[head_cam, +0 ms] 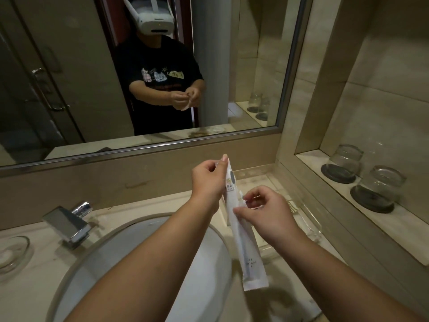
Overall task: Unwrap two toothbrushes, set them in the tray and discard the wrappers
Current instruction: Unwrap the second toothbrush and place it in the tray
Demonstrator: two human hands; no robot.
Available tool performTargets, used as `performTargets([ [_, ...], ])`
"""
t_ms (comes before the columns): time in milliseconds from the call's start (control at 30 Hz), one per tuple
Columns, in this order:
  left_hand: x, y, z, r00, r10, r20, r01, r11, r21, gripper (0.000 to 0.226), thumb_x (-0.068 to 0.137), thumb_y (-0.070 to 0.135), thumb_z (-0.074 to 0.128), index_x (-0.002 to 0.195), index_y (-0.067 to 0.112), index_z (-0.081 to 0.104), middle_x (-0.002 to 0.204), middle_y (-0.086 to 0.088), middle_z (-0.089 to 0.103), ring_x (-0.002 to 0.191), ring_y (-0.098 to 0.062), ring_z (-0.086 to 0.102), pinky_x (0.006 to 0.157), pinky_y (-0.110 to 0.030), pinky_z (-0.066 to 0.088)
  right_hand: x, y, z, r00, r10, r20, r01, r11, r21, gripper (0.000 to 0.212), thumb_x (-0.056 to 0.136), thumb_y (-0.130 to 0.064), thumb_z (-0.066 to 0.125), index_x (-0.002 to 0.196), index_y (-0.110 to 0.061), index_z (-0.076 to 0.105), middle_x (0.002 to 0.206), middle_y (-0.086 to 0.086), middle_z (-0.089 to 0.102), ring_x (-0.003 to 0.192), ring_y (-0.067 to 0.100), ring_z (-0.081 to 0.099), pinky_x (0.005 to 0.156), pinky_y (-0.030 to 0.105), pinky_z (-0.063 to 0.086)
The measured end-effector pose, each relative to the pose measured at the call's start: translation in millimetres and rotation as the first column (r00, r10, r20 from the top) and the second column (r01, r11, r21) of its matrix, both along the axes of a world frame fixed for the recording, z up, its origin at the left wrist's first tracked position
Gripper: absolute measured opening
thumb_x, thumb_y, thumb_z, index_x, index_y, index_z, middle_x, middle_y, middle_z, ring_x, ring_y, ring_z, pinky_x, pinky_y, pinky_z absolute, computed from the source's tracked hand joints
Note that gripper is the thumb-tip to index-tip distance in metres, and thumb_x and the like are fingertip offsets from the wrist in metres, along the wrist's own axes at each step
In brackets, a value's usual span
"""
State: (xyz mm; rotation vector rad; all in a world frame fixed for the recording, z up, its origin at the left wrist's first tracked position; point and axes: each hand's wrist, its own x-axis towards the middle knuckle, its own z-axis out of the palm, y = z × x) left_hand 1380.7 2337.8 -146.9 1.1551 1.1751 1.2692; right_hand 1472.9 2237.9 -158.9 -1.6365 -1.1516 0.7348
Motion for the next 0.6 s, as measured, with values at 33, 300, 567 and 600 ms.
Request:
performTargets([
  [33, 1, -1, 1, 1.000, -0.008, 0.019, 0.008, 1.000, -0.012, 0.031, 0.085, 0.032, 0.063, 0.060, 0.015, 0.059, 0.055, 0.001, 0.055, 0.049, -0.010, 0.048, 0.047, -0.019, 0.040, -2, 1, -1, 0.998, 0.014, -0.056, -0.016, 0.999, -0.034, 0.025, 0.064, -0.020, 0.078, 0.080, -0.026, 0.060, 0.065, -0.004, 0.063, 0.059, 0.012, 0.059, 0.053, 0.022, 0.046],
  [300, -4, -20, -8, 0.920, -0.126, 0.370, 0.227, 0.944, -0.241, 0.055, 0.088, 0.053, 0.046, 0.093, 0.002, 0.066, 0.072, -0.009, 0.071, 0.054, -0.016, 0.068, 0.047, -0.026, 0.053, -7, 5, -5, 0.983, -0.014, -0.181, 0.006, 0.999, -0.044, 0.013, 0.069, -0.013, 0.077, 0.075, -0.021, 0.068, 0.074, 0.002, 0.071, 0.066, 0.017, 0.066, 0.060, 0.026, 0.050],
  [567, -7, -43, -30, 0.935, -0.097, 0.341, 0.187, 0.953, -0.239, 0.023, 0.091, 0.021, 0.054, 0.078, 0.008, 0.067, 0.058, -0.001, 0.068, 0.048, -0.011, 0.063, 0.043, -0.016, 0.045, -10, 8, -9, 0.981, -0.050, -0.187, 0.051, 0.999, 0.003, 0.028, 0.068, -0.014, 0.078, 0.081, -0.025, 0.056, 0.064, 0.003, 0.073, 0.055, 0.013, 0.067, 0.050, 0.023, 0.050],
  [600, -8, -42, -30, 0.939, -0.087, 0.333, 0.175, 0.954, -0.242, 0.023, 0.091, 0.020, 0.055, 0.075, 0.008, 0.067, 0.056, -0.001, 0.068, 0.046, -0.010, 0.062, 0.043, -0.016, 0.045, -11, 8, -11, 0.982, -0.038, -0.186, 0.041, 0.999, 0.010, 0.028, 0.068, -0.016, 0.078, 0.081, -0.026, 0.055, 0.064, 0.002, 0.073, 0.055, 0.014, 0.068, 0.049, 0.024, 0.050],
])
